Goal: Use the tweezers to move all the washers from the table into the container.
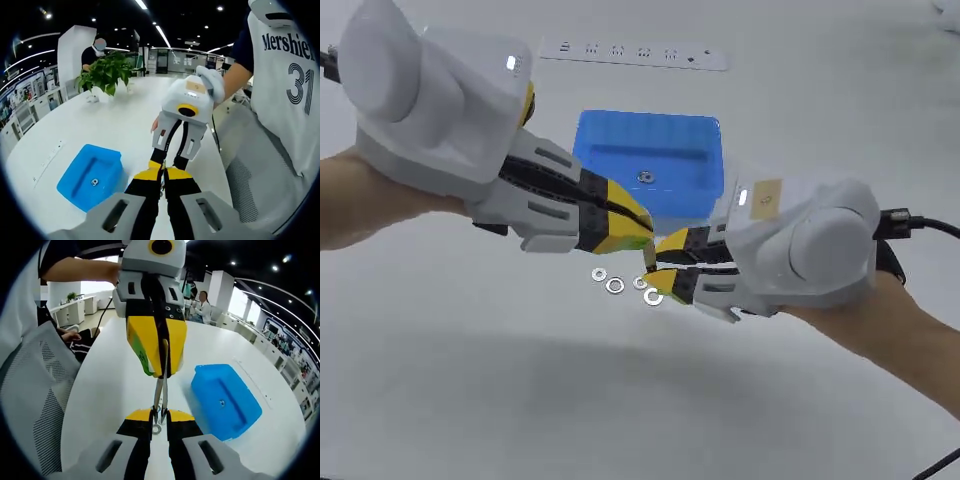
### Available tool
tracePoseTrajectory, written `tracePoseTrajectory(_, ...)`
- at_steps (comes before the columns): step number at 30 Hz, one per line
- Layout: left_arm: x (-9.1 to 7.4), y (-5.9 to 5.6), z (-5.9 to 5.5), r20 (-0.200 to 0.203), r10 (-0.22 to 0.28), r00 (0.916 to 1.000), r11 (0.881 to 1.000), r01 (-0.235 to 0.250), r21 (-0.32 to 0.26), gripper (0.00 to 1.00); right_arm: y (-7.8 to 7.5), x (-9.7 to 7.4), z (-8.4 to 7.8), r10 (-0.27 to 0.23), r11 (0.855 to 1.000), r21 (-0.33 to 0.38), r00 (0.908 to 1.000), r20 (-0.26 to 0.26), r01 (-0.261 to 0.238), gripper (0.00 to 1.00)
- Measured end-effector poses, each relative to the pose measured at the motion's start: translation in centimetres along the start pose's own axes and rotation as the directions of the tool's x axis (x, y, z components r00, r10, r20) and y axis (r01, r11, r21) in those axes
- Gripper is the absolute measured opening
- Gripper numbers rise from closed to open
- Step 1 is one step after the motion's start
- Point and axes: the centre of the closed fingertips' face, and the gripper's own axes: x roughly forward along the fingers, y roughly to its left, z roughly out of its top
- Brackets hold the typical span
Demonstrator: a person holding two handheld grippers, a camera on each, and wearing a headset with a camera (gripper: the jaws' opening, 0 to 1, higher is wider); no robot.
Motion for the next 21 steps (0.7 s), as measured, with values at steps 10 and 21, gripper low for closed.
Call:
tracePoseTrajectory(10, 0.9, 0.0, -1.1, -0.01, -0.012, 0.9999, 0.999, 0.012, -0.037, 0.06, 0.4, 0.6, -1.3, 0.016, 1.0, 0.024, 0.9998, -0.012, -0.016, 0.12)
tracePoseTrajectory(21, 1.4, -0.4, -1.6, -0.026, -0.033, 0.9991, 0.998, 0.032, -0.053, 0.06, 0.8, 1.0, -1.9, 0.029, 0.998, 0.052, 0.9996, -0.007, -0.028, 0.12)
